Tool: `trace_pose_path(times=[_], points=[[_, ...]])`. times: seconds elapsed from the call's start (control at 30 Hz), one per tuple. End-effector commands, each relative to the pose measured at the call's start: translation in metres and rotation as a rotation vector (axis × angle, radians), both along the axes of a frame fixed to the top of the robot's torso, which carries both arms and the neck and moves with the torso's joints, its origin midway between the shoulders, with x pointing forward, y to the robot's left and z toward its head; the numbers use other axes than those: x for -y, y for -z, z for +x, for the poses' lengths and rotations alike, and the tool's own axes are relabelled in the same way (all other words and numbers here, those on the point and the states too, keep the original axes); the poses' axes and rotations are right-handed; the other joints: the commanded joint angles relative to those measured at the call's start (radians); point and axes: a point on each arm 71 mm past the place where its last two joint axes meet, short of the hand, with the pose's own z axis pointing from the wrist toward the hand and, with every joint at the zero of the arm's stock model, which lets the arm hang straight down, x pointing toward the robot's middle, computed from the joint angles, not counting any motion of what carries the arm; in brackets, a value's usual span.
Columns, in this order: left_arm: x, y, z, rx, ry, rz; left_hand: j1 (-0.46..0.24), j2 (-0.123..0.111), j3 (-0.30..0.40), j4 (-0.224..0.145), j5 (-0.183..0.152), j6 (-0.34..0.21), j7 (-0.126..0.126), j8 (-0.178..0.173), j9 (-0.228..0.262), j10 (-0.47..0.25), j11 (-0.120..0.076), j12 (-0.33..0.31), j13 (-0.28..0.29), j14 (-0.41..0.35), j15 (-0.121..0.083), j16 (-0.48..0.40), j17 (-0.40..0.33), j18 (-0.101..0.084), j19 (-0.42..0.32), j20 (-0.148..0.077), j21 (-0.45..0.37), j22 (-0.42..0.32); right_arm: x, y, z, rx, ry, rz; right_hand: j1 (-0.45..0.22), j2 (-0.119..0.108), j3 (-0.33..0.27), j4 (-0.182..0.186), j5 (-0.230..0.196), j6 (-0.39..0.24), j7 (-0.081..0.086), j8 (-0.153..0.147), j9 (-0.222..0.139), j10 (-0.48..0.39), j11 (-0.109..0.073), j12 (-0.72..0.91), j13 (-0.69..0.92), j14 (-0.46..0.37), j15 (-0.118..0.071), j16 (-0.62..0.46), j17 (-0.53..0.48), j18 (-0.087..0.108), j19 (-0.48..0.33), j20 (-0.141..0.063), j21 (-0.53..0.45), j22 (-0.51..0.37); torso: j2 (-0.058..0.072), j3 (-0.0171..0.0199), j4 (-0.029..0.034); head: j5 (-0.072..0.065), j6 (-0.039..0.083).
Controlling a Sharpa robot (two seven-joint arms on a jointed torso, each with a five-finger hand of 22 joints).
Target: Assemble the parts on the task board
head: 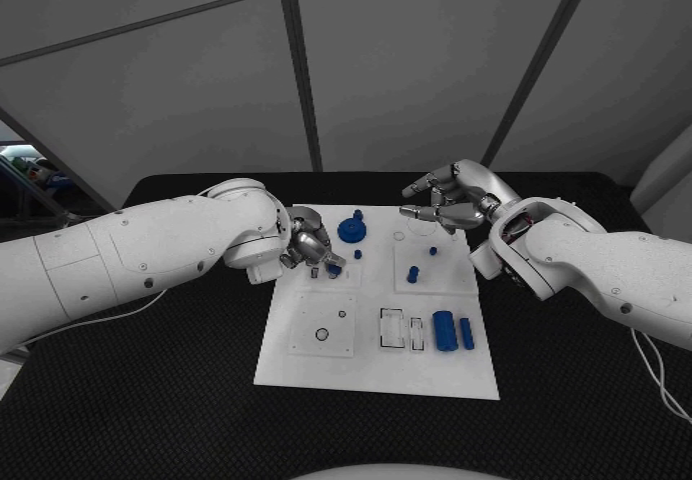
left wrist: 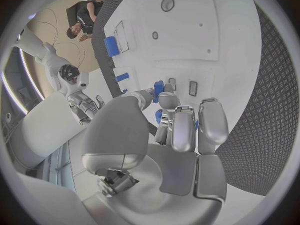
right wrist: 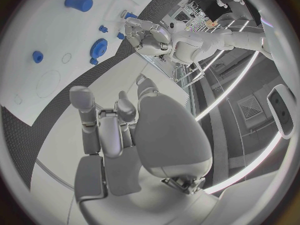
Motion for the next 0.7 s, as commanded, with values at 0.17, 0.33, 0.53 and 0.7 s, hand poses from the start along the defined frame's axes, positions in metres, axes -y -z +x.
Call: trace_pose_path(times=[0.17,0.33,0.53,0.7], points=[[0.0012,-0.0027,0.0029,0.088,0.015,0.074,-0.020,-0.008,0.186,-0.165,-0.002,0.000,-0.008,0.012,0.091,0.013,-0.004,0.009,-0.001,0.037,-0.005,0.000,0.001,-0.048,0.012,-0.004,0.008,0.009,-0.0005,-0.0010,-0.0002,0.005,-0.010,-0.002,-0.004,0.004,-0.005,0.001,0.005,0.005,-0.004,0.007,-0.001,-0.007,-0.002,-0.002,0.000,0.038,-0.007,-0.005,-0.001,0.018,-0.005,-0.001,-0.004,-0.001,0.001,-0.0002,-0.0020,0.003,-0.001],[0.0008,-0.0012,0.0035,0.078,0.026,0.099,-0.024,-0.011,0.194,-0.169,0.000,0.001,-0.009,0.015,0.094,0.016,-0.005,0.012,0.001,0.037,-0.005,0.000,0.001,-0.048,0.014,-0.004,0.010,0.013,-0.0008,-0.0009,-0.0001,0.005,-0.011,-0.002,-0.004,0.005,-0.004,0.001,0.005,0.005,-0.004,0.007,-0.001,-0.008,-0.002,-0.003,-0.001,0.038,-0.007,-0.004,0.000,0.018,-0.005,-0.001,-0.004,-0.002,0.001,0.0003,-0.0022,0.003,-0.002],[0.0044,0.0008,0.0036,0.061,0.046,0.117,-0.029,-0.013,0.202,-0.172,0.001,0.001,-0.009,0.018,0.097,0.018,-0.005,0.013,0.002,0.037,-0.006,0.000,0.001,-0.049,0.016,-0.005,0.012,0.016,-0.0019,-0.0008,0.0000,0.004,-0.014,-0.001,-0.004,0.005,-0.004,0.001,0.005,0.005,-0.004,0.007,-0.001,-0.008,-0.002,-0.003,-0.001,0.038,-0.007,-0.004,0.000,0.018,-0.005,-0.001,-0.004,-0.002,0.002,-0.0001,-0.0031,0.004,-0.003],[0.0065,0.0025,0.0033,0.052,0.055,0.124,-0.034,-0.014,0.208,-0.175,0.001,0.001,-0.009,0.021,0.099,0.020,-0.006,0.016,0.004,0.037,-0.006,0.000,0.002,-0.050,0.018,-0.005,0.014,0.020,-0.0028,-0.0006,0.0000,0.003,-0.017,-0.002,-0.004,0.005,-0.004,0.001,0.005,0.005,-0.004,0.007,-0.001,-0.008,-0.002,-0.003,-0.001,0.038,-0.007,-0.004,0.000,0.018,-0.005,-0.001,-0.004,-0.002,0.002,0.0002,-0.0031,0.005,-0.008]])
